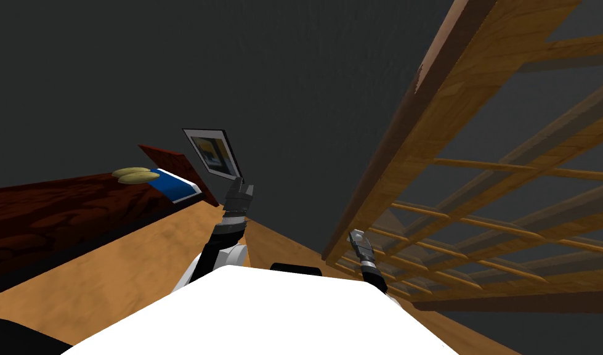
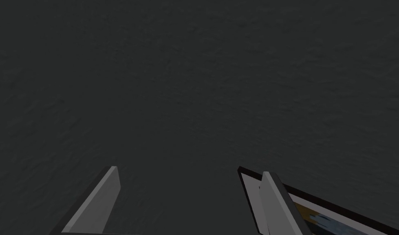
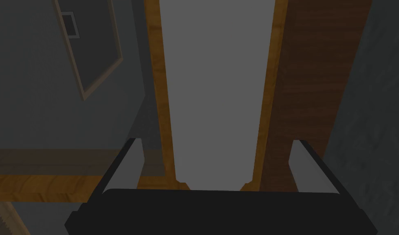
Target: Pull the door open
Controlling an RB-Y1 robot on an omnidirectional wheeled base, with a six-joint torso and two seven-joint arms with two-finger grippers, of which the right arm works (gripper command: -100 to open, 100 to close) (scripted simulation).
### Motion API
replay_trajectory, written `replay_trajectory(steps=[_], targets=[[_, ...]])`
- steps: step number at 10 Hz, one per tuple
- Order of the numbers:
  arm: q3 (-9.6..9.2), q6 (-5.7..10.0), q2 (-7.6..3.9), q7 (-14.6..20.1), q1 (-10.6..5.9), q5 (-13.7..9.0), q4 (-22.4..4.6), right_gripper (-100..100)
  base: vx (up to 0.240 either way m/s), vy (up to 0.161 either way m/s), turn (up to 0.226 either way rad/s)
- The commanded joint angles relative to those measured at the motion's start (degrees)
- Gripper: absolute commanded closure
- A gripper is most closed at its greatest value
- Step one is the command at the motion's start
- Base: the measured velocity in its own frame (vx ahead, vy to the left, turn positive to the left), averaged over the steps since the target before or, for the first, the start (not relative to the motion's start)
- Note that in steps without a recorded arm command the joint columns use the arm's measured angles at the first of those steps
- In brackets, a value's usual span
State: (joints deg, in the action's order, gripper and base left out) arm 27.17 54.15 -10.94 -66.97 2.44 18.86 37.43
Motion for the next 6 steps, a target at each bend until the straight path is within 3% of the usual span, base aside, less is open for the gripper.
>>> replay_trajectory(steps=[1,2,6], targets=[[0.0,0.0,0.0,0.0,0.0,0.0,0.0,-100,0.078,-0.029,0.004],[0.0,0.0,0.0,0.0,0.0,0.0,0.0,100,-0.014,0.009,-0.001],[0.0,0.0,0.0,0.0,0.0,0.0,0.0,100,-0.016,0.005,0.002]])
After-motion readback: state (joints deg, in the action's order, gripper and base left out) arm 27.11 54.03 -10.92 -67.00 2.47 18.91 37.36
